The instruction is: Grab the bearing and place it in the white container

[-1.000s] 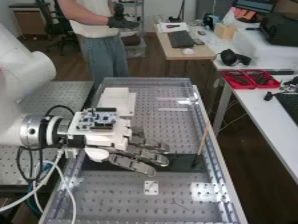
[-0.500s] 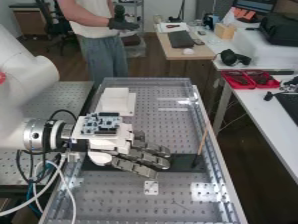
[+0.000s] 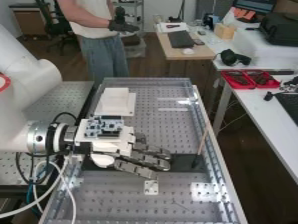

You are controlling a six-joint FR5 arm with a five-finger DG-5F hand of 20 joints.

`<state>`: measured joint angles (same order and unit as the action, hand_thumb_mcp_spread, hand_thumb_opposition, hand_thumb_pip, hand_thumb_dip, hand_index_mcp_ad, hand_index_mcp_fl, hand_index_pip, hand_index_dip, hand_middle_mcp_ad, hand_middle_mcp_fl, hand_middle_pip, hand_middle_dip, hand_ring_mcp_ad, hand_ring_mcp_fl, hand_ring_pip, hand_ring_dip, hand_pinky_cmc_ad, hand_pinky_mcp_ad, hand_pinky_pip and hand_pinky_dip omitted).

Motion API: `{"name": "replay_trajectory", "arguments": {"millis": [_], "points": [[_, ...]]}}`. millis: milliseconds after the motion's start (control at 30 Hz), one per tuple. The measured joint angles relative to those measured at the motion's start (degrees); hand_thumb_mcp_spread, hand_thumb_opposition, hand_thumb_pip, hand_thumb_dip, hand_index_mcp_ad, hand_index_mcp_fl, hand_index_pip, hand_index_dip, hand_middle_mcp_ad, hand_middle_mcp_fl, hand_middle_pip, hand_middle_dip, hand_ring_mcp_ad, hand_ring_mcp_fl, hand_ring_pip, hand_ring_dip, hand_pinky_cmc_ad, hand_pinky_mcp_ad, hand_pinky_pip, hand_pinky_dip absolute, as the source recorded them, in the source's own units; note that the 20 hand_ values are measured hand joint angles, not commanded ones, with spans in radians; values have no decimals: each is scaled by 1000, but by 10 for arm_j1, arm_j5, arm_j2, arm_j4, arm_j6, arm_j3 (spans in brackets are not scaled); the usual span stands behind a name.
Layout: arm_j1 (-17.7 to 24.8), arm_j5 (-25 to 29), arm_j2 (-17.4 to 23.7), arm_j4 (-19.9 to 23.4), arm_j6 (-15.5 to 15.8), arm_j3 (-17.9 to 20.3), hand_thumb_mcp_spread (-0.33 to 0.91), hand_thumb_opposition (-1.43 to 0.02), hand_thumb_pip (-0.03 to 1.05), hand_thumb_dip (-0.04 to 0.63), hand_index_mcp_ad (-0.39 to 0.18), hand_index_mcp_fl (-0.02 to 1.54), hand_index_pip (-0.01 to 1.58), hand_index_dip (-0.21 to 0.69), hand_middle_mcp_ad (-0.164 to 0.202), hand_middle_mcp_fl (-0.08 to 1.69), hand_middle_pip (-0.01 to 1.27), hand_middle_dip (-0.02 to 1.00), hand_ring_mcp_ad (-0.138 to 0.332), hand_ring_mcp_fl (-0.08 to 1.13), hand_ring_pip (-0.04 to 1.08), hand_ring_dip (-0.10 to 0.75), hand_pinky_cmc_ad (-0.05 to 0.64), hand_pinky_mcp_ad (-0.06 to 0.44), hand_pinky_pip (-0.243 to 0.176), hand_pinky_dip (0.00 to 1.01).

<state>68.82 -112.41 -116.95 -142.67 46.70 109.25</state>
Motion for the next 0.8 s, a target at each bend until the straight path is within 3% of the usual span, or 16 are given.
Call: {"name": "replay_trajectory", "arguments": {"millis": [800], "points": [[2,-7,-3,-6,5,-3,464,-895,613,346,-93,108,1405,265,94,5,138,188,164,17,87,59,312,229,-91,176]]}}
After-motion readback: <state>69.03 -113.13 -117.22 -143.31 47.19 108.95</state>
